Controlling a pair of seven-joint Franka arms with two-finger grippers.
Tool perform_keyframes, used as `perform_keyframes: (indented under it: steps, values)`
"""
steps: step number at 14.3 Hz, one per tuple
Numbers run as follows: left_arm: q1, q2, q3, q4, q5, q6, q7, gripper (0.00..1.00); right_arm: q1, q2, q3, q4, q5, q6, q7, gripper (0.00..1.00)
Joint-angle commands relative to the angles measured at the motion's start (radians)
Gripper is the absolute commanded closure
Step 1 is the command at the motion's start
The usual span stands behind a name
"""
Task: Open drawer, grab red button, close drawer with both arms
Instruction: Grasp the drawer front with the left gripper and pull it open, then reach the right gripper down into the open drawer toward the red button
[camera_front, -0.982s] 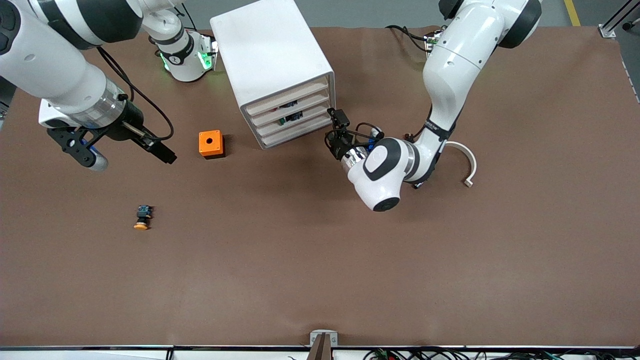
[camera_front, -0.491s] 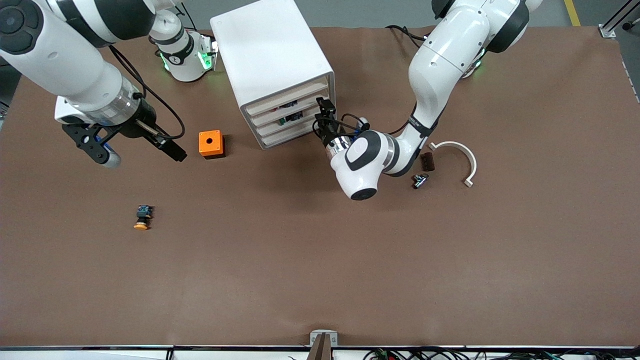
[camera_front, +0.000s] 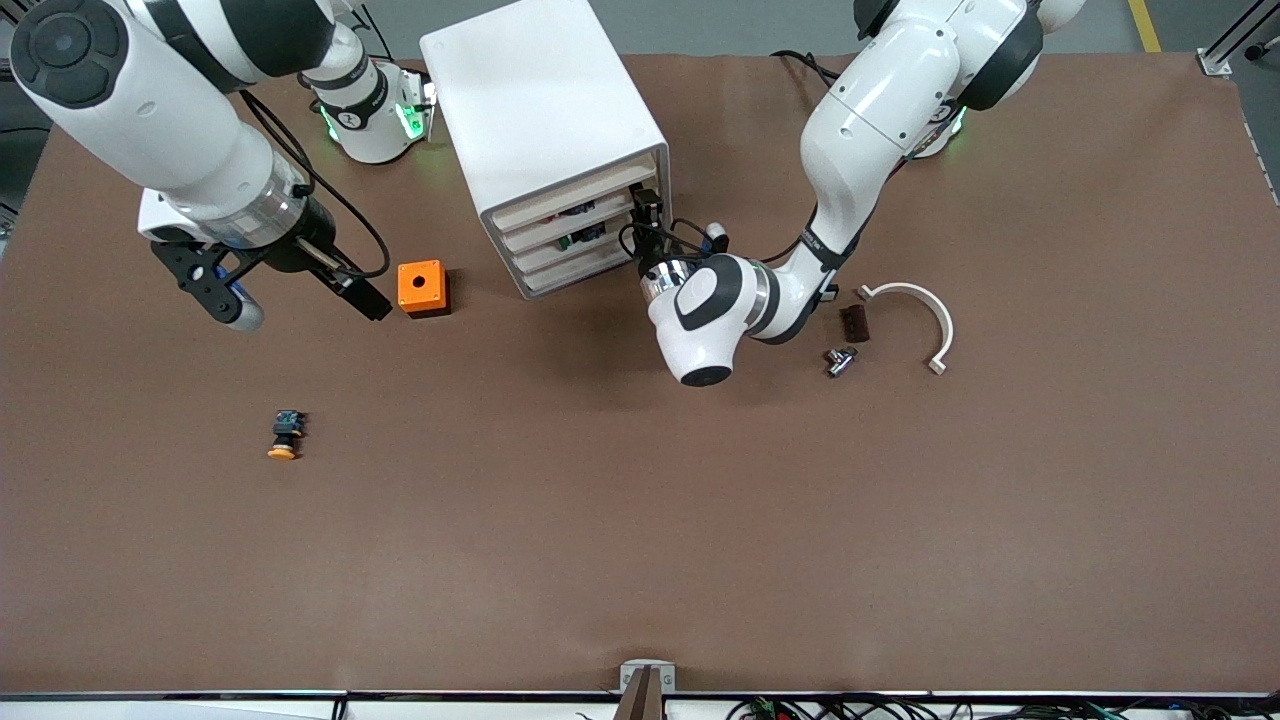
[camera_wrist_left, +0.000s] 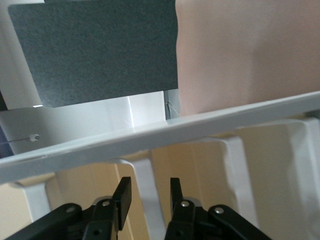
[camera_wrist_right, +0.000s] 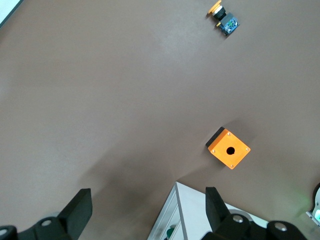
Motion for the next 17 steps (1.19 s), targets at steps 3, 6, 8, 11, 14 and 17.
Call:
perform_keyframes:
  steps: [3,6,8,11,14,17]
  values:
    - [-0.001,0.003,-0.013,-0.003,-0.021,-0.023,-0.018,0.79,0.036,0.001,-0.007,-0.021,0.008,0.027,0.096,0.00]
    - [0.001,0.003,-0.013,-0.003,-0.021,-0.021,-0.018,0.85,0.046,0.001,-0.007,-0.027,0.034,0.032,0.130,0.00]
    - [0.005,0.004,-0.012,-0.003,-0.021,-0.021,-0.018,0.87,0.055,0.001,-0.007,-0.033,0.039,0.035,0.161,0.00]
    - [0.027,0.003,-0.012,0.003,-0.022,-0.021,-0.013,0.87,0.090,0.000,-0.007,-0.068,0.041,0.079,0.224,0.00]
    - [0.044,0.003,-0.001,0.008,-0.048,-0.017,-0.007,0.87,0.138,0.000,-0.007,-0.100,0.039,0.130,0.293,0.00]
    - [0.079,0.010,0.002,0.006,-0.048,0.014,-0.007,0.86,0.170,0.000,-0.008,-0.127,0.035,0.168,0.334,0.00]
